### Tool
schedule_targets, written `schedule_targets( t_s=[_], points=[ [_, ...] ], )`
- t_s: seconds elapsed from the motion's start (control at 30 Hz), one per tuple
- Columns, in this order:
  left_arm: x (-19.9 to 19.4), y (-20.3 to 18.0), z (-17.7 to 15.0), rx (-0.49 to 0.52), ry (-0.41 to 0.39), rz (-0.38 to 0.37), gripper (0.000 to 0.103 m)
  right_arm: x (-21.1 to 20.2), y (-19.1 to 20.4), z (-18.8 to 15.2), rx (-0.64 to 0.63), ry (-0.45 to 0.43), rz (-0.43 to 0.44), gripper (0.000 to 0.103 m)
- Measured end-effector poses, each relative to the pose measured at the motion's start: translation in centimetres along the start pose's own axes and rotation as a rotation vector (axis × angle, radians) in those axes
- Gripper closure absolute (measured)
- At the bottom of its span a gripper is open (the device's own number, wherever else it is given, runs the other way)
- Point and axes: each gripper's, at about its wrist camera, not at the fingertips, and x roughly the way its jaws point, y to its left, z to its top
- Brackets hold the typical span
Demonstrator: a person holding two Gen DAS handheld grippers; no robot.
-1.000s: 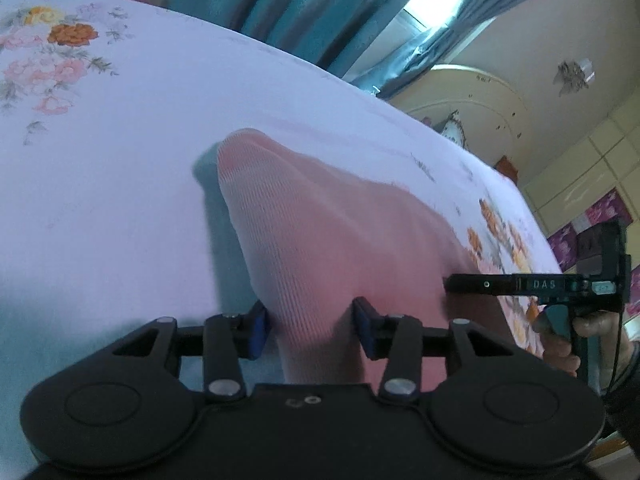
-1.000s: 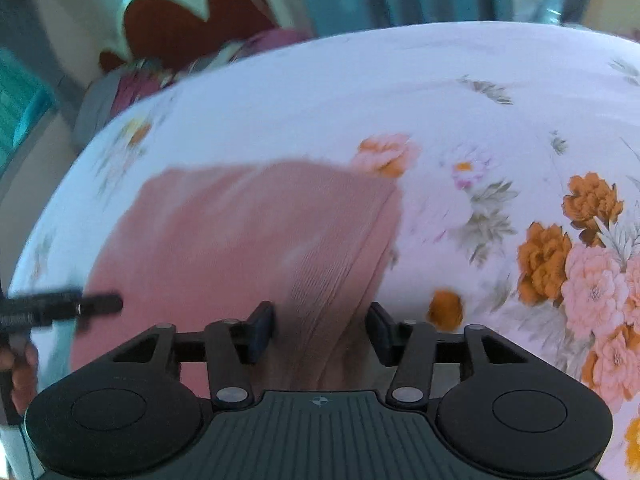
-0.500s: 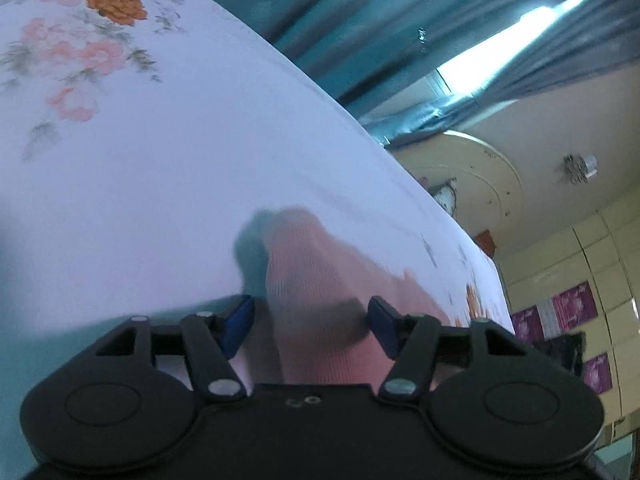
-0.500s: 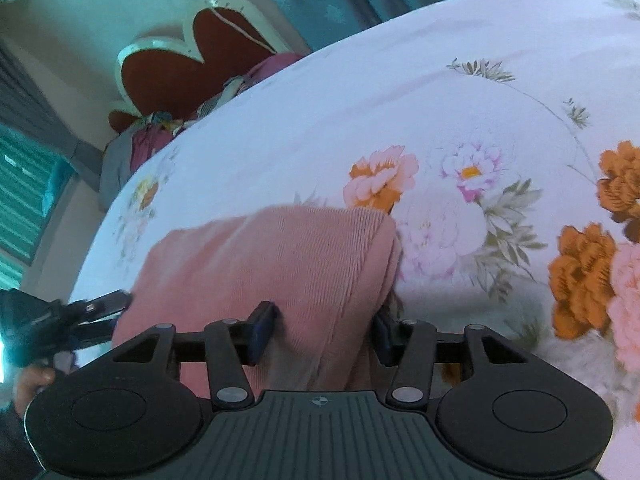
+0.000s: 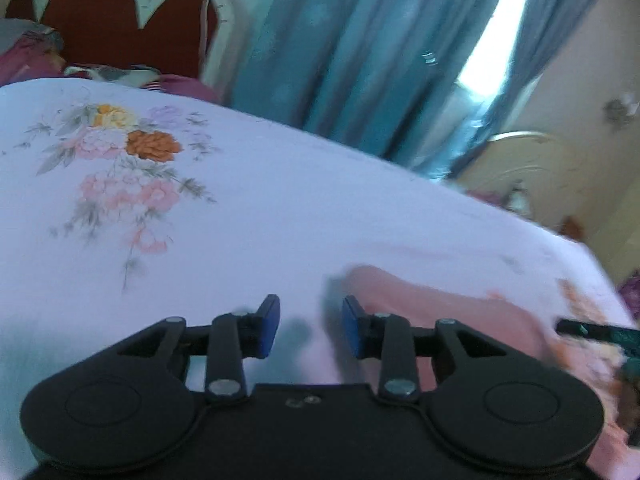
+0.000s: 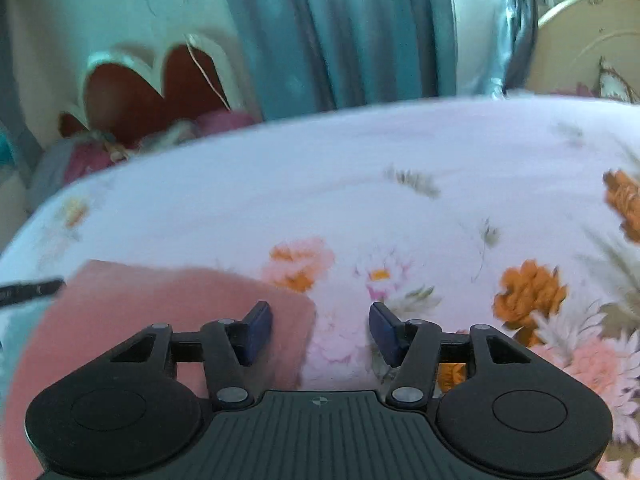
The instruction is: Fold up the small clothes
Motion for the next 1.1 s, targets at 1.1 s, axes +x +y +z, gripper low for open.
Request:
schedule_targets(
  t_s=[1.1],
  points=[
    [-6.0,-9.9,-10.5,0.148,0.015,-0.02,0.079,-4.9,3.6,-9.1,-0.363,0.094,0.064,0.103]
  ],
)
